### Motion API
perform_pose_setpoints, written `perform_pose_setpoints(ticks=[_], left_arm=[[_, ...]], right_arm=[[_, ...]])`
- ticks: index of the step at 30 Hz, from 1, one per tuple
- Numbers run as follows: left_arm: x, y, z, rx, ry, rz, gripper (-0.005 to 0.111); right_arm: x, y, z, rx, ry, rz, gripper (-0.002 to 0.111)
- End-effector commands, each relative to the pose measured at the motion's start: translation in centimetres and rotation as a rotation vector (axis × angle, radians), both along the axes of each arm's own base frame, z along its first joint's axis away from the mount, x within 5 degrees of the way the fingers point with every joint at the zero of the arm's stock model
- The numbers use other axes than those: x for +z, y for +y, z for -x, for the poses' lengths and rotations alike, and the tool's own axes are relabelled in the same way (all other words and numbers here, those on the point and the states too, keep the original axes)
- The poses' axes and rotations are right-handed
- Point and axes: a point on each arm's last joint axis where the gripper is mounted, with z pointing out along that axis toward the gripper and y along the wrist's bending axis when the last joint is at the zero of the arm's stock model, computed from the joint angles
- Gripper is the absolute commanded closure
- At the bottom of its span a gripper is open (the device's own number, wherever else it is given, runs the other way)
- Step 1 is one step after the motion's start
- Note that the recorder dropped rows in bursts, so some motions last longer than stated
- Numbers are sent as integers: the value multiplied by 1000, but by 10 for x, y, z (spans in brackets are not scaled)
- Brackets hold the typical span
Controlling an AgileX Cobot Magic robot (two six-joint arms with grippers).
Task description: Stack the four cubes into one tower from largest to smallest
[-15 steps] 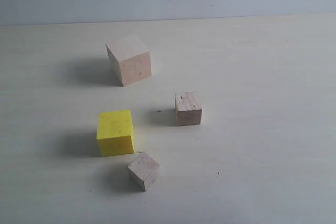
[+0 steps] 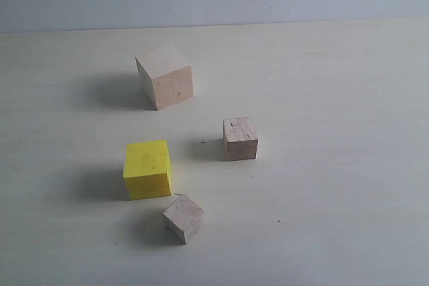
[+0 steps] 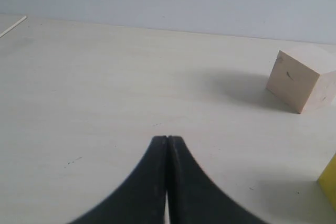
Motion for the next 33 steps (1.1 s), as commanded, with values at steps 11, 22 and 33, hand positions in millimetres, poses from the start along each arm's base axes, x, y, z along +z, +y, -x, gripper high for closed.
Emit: perform_pose_setpoints(ticks=[11,22,33], left_arm=[[0,0,0,-4,-9,9,107],[0,0,0,-4,-9,9,107],[43,1,-1,14,-493,-7,107]], right_arm=[[47,-2,3,-21,-540,-7,108],[56,-2,6,-4,-637,-177,108],[141,4,18,73,-795,-55,108]])
